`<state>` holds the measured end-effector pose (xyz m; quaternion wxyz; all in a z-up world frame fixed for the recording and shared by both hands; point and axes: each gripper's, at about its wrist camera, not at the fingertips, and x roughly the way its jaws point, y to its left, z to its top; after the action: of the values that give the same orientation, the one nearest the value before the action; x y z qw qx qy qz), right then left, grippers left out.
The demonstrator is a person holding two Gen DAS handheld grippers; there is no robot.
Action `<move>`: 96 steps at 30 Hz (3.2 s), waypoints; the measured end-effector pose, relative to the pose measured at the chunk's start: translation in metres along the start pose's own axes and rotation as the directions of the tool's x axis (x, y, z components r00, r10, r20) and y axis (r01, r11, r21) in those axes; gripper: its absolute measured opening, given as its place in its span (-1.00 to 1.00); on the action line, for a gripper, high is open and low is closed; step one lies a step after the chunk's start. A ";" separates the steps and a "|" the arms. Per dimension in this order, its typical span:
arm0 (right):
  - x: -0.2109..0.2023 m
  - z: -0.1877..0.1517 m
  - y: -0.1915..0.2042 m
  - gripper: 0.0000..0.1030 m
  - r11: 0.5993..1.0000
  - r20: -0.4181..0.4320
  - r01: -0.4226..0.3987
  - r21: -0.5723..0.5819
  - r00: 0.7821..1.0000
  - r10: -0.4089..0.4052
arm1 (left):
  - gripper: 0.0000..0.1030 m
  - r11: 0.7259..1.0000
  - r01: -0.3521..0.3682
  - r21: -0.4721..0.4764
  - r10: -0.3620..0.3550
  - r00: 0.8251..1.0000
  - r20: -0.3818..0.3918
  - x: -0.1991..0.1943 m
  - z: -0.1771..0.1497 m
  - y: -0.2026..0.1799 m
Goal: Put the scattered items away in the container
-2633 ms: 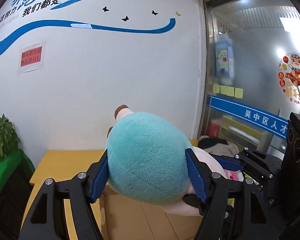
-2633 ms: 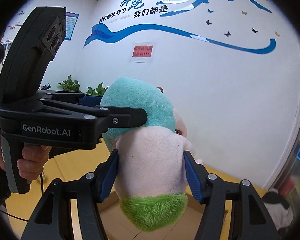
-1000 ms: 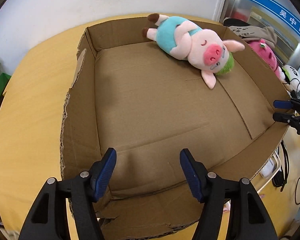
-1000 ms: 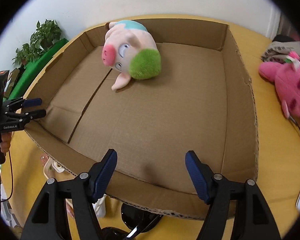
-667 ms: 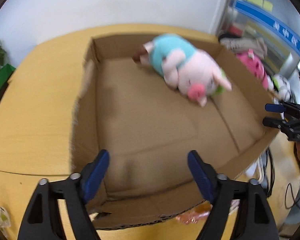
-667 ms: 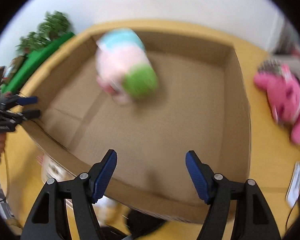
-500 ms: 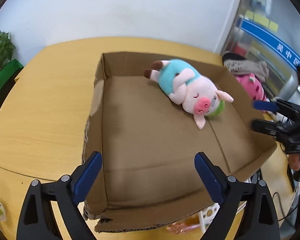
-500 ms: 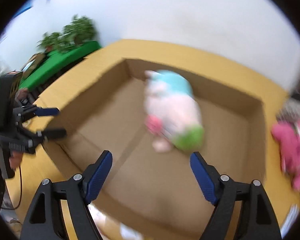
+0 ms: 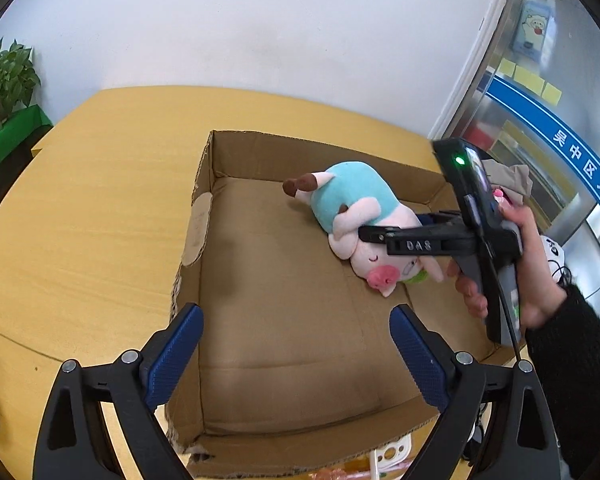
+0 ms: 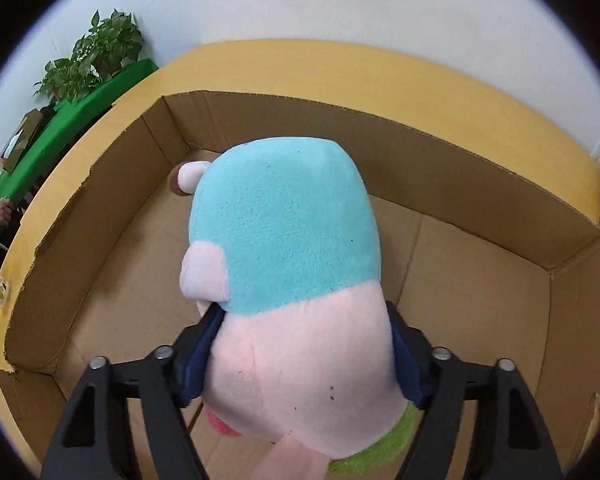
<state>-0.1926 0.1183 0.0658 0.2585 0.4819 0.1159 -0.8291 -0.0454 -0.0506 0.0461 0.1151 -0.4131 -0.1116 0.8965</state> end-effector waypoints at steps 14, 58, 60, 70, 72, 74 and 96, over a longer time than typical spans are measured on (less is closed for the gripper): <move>-0.102 -0.055 0.047 0.22 0.978 0.254 -0.208 -0.021 0.945 0.206 | 0.71 0.938 0.329 -0.108 -0.337 0.939 -0.068 0.060 0.082 -0.020; -0.138 -0.040 0.034 0.62 0.992 0.378 -0.044 0.122 0.926 -0.005 | 1.00 0.952 -0.245 0.183 0.180 0.933 0.311 -0.063 0.108 -0.030; -0.162 -0.048 0.032 0.62 0.990 0.419 0.009 0.140 0.905 -0.068 | 1.00 0.950 -0.255 0.179 0.181 0.919 0.351 -0.085 0.078 -0.036; -0.231 -0.113 0.059 0.62 0.960 0.469 0.239 0.149 0.837 -0.281 | 1.00 0.957 -0.215 0.195 0.125 0.911 0.394 -0.133 -0.025 -0.087; -0.240 -0.121 0.063 0.62 0.956 0.475 0.256 0.146 0.829 -0.294 | 1.00 0.961 -0.194 0.198 0.100 0.909 0.405 -0.143 -0.032 -0.093; -0.246 -0.126 0.066 0.62 0.951 0.480 0.271 0.146 0.821 -0.308 | 1.00 0.965 -0.174 0.197 0.081 0.909 0.408 -0.154 -0.036 -0.098; -0.261 -0.157 0.068 0.62 0.940 0.460 0.297 0.169 0.820 -0.341 | 1.00 0.972 -0.116 0.207 0.042 0.943 0.330 -0.157 -0.059 -0.123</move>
<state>0.0651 0.2135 0.2142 0.1148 0.2445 0.0897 -0.9586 0.1135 0.0250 0.1575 0.1046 -0.2492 -0.0108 0.9627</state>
